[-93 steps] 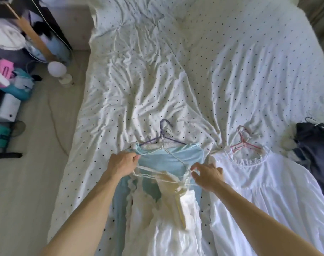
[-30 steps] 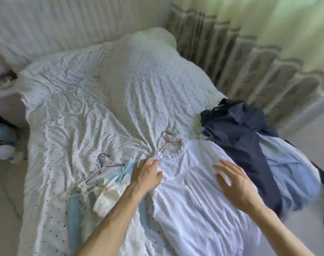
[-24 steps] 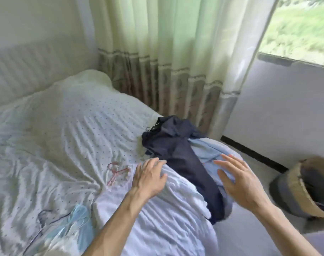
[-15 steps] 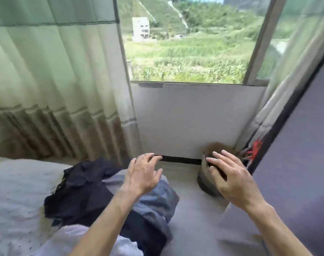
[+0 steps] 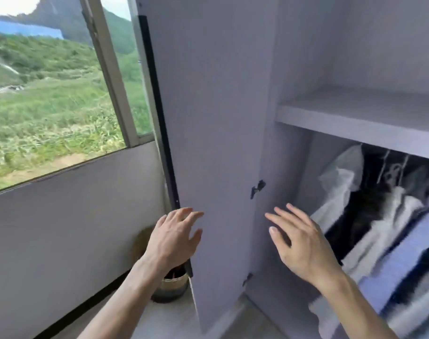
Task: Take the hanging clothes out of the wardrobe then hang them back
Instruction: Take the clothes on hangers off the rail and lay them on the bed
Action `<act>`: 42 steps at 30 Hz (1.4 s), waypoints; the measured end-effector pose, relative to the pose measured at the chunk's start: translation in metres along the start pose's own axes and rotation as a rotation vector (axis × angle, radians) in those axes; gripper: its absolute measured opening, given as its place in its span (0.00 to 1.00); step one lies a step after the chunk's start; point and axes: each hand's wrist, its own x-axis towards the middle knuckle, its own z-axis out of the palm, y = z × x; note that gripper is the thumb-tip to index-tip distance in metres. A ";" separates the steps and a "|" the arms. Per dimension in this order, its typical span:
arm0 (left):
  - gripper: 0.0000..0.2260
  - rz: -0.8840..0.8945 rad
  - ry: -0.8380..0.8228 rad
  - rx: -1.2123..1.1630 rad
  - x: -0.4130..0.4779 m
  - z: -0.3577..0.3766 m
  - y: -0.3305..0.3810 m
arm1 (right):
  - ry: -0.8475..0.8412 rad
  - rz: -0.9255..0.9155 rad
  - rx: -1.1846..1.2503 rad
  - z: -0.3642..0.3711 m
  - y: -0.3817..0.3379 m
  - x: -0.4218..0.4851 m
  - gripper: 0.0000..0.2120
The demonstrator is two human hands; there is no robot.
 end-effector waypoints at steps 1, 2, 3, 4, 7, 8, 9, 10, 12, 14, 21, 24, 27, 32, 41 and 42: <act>0.21 0.053 -0.005 -0.013 0.018 0.001 0.010 | 0.040 0.034 -0.042 -0.008 0.012 0.002 0.23; 0.21 0.106 -0.009 -0.028 0.036 0.001 0.020 | 0.078 0.072 -0.085 -0.016 0.023 0.003 0.23; 0.22 0.157 -0.012 -0.041 0.053 0.003 0.030 | 0.113 0.108 -0.126 -0.023 0.033 0.003 0.23; 0.22 0.206 -0.015 -0.053 0.068 0.004 0.041 | 0.142 0.141 -0.162 -0.030 0.043 0.004 0.23; 0.21 0.321 -0.050 -0.092 0.109 0.013 0.077 | 0.214 0.221 -0.254 -0.053 0.071 0.007 0.23; 0.21 0.356 -0.064 -0.110 0.121 0.018 0.090 | 0.254 0.243 -0.284 -0.061 0.081 0.011 0.23; 0.22 0.393 -0.072 -0.125 0.135 0.024 0.103 | 0.301 0.264 -0.317 -0.070 0.092 0.016 0.23; 0.22 0.427 -0.077 -0.137 0.148 0.029 0.117 | 0.347 0.289 -0.353 -0.079 0.104 0.023 0.23; 0.22 0.472 -0.083 -0.154 0.176 0.041 0.145 | 0.440 0.340 -0.452 -0.096 0.132 0.042 0.25; 0.22 0.497 -0.111 -0.171 0.202 0.054 0.173 | 0.505 0.413 -0.566 -0.115 0.164 0.068 0.27; 0.26 0.502 -0.299 -0.317 0.278 0.121 0.264 | 0.725 0.438 -0.894 -0.117 0.272 0.132 0.19; 0.29 0.417 -0.404 -0.426 0.306 0.159 0.301 | 0.909 0.350 -0.990 -0.105 0.292 0.143 0.17; 0.36 0.297 -0.478 -0.542 0.325 0.188 0.339 | 0.969 0.281 -1.008 -0.102 0.305 0.146 0.18; 0.41 0.161 -0.435 -0.702 0.335 0.208 0.390 | 1.003 0.242 -1.009 -0.100 0.314 0.148 0.18; 0.24 0.068 -0.226 -0.752 0.340 0.212 0.383 | 1.048 0.237 -0.991 -0.100 0.319 0.151 0.18; 0.21 0.073 -0.216 -0.750 0.341 0.209 0.378 | 1.044 0.240 -0.990 -0.099 0.319 0.150 0.18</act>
